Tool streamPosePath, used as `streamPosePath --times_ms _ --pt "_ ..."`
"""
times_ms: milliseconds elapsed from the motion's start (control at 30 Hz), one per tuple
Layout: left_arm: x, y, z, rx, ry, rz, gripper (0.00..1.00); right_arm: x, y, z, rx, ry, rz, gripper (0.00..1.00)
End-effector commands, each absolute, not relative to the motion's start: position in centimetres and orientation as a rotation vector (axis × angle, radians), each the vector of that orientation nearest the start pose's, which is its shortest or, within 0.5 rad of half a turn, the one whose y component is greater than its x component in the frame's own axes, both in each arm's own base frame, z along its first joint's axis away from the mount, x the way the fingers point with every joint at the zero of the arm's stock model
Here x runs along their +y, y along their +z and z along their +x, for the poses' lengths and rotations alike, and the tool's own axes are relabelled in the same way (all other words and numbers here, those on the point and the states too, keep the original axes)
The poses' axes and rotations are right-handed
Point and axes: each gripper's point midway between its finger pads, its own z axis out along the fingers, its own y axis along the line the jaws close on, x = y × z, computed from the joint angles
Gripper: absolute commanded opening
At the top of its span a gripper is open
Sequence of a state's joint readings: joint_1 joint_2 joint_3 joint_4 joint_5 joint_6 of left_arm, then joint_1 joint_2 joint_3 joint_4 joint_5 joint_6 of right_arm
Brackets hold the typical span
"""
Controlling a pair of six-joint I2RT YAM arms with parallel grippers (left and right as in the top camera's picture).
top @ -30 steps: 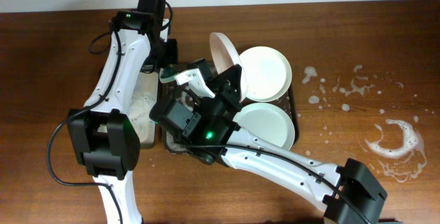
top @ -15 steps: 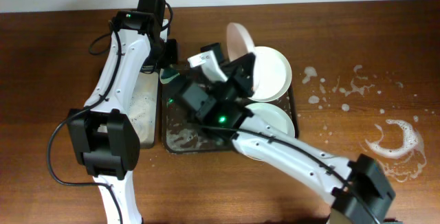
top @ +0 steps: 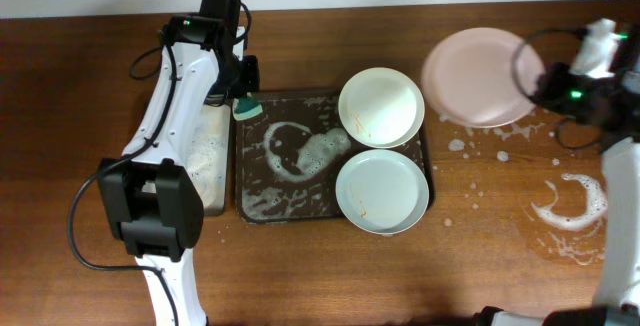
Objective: Clean dirty plates on tray and stack at the side
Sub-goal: 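Place the pink plate on the table at the right side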
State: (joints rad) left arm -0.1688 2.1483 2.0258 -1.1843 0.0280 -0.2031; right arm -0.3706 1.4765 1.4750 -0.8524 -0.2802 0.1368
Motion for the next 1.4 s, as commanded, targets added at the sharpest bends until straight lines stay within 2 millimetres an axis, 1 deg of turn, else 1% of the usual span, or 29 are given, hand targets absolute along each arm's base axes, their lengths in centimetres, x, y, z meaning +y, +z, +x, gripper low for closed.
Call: streamPosePath --times_ms 0,33,67,133,167,200,300,367,400,433,467,500,533,567,600,633,667,700,733,767,800,833,867,933,1000,1067,1100,1167,1367 --pt "-8.6 14.1 47.6 2.847 -0.135 -0.059 0.01 -17.6 21.5 37.3 2.360 0.129 0.825 0.04" --pt "-8.6 14.1 47.6 2.847 -0.135 -0.059 0.01 -20.4 19.6 36.2 2.371 0.027 0.965 0.04" --pt "-8.6 14.1 47.6 2.847 -0.135 -0.059 0.01 -22.3 17.5 35.5 2.390 -0.025 1.067 0.04" --pt "-8.6 14.1 47.6 2.847 -0.135 -0.060 0.01 -24.4 14.1 34.6 2.437 -0.034 1.171 0.04" --pt "-8.6 14.1 47.5 2.847 -0.135 -0.060 0.01 -26.7 11.9 33.1 2.439 -0.140 1.303 0.04" --pt "-8.7 14.1 47.5 2.846 -0.136 -0.057 0.01 -27.9 10.5 32.3 2.450 -0.199 1.352 0.04" --pt "-8.8 14.2 47.8 2.837 -0.139 -0.055 0.01 -29.5 8.4 31.3 2.477 -0.305 1.404 0.04" --pt "-8.8 14.2 47.8 2.837 -0.139 -0.055 0.01 -29.4 8.0 31.0 2.493 -0.309 1.411 0.04" --pt "-8.8 14.2 47.8 2.836 -0.139 -0.055 0.01 -29.1 7.8 30.7 2.511 -0.306 1.419 0.15" --pt "-8.8 14.2 47.8 2.836 -0.139 -0.055 0.01 -28.8 7.7 30.4 2.530 -0.294 1.425 0.32" --pt "-8.8 14.2 47.8 2.836 -0.139 -0.055 0.01 -27.5 7.4 30.6 2.559 -0.197 1.425 0.51" --pt "-8.8 14.2 47.8 2.836 -0.139 -0.055 0.01 -26.3 7.6 31.0 2.579 -0.097 1.402 0.52" --pt "-8.8 14.2 47.8 2.837 -0.139 -0.055 0.01 -24.8 8.9 31.8 2.603 0.025 1.317 0.52" --pt "-8.8 14.2 47.8 2.836 -0.139 -0.055 0.01 -23.5 10.7 32.6 2.606 0.099 1.226 0.52" --pt "-8.8 14.2 47.8 2.836 -0.139 -0.055 0.01 -21.1 13.6 33.8 2.601 0.209 1.056 0.52" --pt "-8.8 14.2 47.8 2.836 -0.139 -0.055 0.01 -17.6 16.6 35.1 2.578 0.362 0.827 0.54" --pt "-8.8 14.2 47.8 2.836 -0.139 -0.055 0.01 -14.3 19.1 35.7 2.547 0.474 0.676 0.55" --pt "-8.9 14.2 47.8 2.836 -0.140 -0.052 0.01 -11.9 20.2 35.5 2.560 0.512 0.608 0.56" --pt "-8.9 14.2 47.8 2.835 -0.139 -0.052 0.01 -7.7 20.0 34.6 2.659 0.573 0.527 0.56" --pt "-8.9 14.2 47.8 2.835 -0.140 -0.052 0.01 -5.8 19.2 34.1 2.725 0.590 0.477 0.53" --pt "-8.7 14.2 47.8 2.835 -0.138 -0.056 0.01 -3.1 17.7 33.4 2.821 0.567 0.387 0.48" --pt "-8.6 14.2 47.8 2.834 -0.127 -0.057 0.01 -1.2 15.6 32.5 2.916 0.483 0.377 0.44" --pt "-8.6 14.2 47.8 2.835 -0.128 -0.057 0.01 0.2 13.3 31.6 2.986 0.415 0.381 0.43" --pt "-8.6 14.2 47.8 2.835 -0.128 -0.057 0.01 3.4 9.6 29.9 3.059 0.431 0.312 0.40" --pt "-8.6 14.2 47.8 2.835 -0.129 -0.057 0.01 5.3 7.4 29.4 3.067 0.428 0.254 0.38" --pt "-8.9 14.2 47.8 2.835 -0.130 -0.048 0.01 5.8 5.3 29.1 3.060 0.355 0.229 0.38" --pt "-9.1 14.2 47.7 2.835 -0.131 -0.045 0.01 6.1 4.8 28.9 3.060 0.362 0.219 0.37" --pt "-9.1 14.2 47.7 2.835 -0.131 -0.045 0.01 6.5 4.3 28.6 3.068 0.362 0.217 0.37" --pt "-9.1 14.2 47.7 2.835 -0.131 -0.045 0.01 6.4 2.2 27.9 3.056 0.364 0.216 0.36"
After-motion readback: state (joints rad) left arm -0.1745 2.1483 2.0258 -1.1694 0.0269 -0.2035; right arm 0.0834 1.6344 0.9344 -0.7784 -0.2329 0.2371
